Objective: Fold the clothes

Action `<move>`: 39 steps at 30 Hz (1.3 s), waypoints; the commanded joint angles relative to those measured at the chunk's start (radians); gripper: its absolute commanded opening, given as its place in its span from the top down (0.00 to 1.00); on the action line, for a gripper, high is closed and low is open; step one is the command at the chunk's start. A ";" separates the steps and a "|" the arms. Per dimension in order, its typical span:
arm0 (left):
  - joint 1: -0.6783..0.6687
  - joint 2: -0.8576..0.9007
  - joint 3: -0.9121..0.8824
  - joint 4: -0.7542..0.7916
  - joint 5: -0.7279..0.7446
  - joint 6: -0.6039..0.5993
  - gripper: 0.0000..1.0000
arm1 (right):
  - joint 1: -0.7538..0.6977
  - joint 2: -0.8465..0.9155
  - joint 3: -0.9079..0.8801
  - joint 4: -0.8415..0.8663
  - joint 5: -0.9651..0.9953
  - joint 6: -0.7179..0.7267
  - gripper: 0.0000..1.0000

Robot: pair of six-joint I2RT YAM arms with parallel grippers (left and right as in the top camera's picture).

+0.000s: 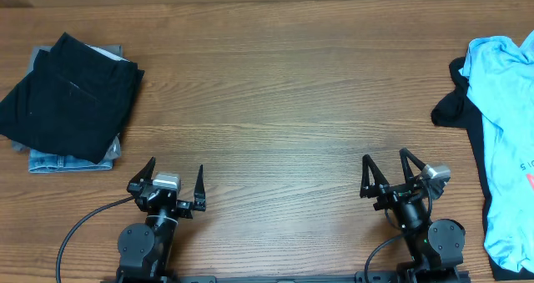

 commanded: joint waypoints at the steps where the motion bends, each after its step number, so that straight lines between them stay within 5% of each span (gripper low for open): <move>1: -0.004 0.000 -0.002 -0.003 0.011 0.018 0.00 | 0.003 -0.008 -0.010 0.003 0.006 0.001 0.00; 39: -0.004 0.000 -0.002 -0.002 0.011 0.018 0.00 | 0.003 -0.008 -0.010 0.003 0.006 0.001 0.00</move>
